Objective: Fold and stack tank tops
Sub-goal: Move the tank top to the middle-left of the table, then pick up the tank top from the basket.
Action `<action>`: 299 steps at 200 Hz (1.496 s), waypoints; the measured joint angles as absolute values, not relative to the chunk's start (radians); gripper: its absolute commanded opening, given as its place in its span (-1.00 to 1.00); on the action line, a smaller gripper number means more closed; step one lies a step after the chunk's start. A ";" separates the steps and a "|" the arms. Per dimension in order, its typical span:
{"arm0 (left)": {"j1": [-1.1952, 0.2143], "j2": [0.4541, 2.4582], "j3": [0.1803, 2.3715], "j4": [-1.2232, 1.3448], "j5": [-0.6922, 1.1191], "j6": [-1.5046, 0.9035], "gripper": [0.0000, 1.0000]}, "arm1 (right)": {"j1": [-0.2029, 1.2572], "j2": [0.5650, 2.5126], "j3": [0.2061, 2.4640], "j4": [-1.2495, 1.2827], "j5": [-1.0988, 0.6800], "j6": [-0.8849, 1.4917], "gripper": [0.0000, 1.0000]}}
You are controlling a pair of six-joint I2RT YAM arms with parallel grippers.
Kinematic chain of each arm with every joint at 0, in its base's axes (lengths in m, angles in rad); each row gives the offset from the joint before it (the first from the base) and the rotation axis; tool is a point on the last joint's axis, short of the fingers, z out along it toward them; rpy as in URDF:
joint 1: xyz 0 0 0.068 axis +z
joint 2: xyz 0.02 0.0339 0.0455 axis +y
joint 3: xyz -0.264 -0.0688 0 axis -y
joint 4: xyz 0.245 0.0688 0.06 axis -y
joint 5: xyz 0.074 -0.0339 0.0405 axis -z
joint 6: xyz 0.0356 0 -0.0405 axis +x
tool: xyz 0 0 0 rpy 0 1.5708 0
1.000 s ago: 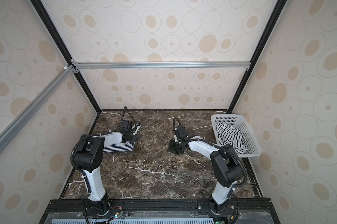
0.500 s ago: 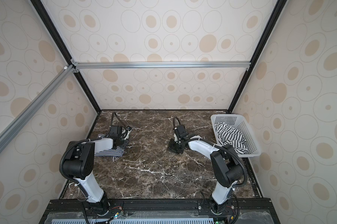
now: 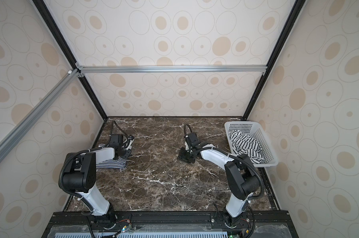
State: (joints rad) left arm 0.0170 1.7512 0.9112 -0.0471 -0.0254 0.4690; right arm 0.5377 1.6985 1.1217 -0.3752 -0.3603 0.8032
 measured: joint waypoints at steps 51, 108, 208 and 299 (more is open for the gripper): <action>0.060 1.741 0.910 -0.075 -0.025 0.490 -0.14 | 0.538 1.687 1.122 -0.375 -0.360 0.803 -0.37; 0.074 1.703 0.916 -0.146 -0.001 0.497 -0.13 | 0.529 1.666 1.139 -0.420 -0.329 0.789 -0.10; -0.035 1.530 1.026 -0.279 0.211 0.380 -0.05 | 0.165 1.547 1.431 -0.765 -0.153 0.585 0.48; -0.290 1.319 0.867 -0.275 0.281 0.358 0.38 | -0.219 1.855 1.742 -1.000 0.106 0.447 1.00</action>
State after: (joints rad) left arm -0.2897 1.3190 0.8665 -0.2749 0.2806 0.3584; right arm -0.2188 1.8545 1.7424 -0.9997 0.1059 0.4465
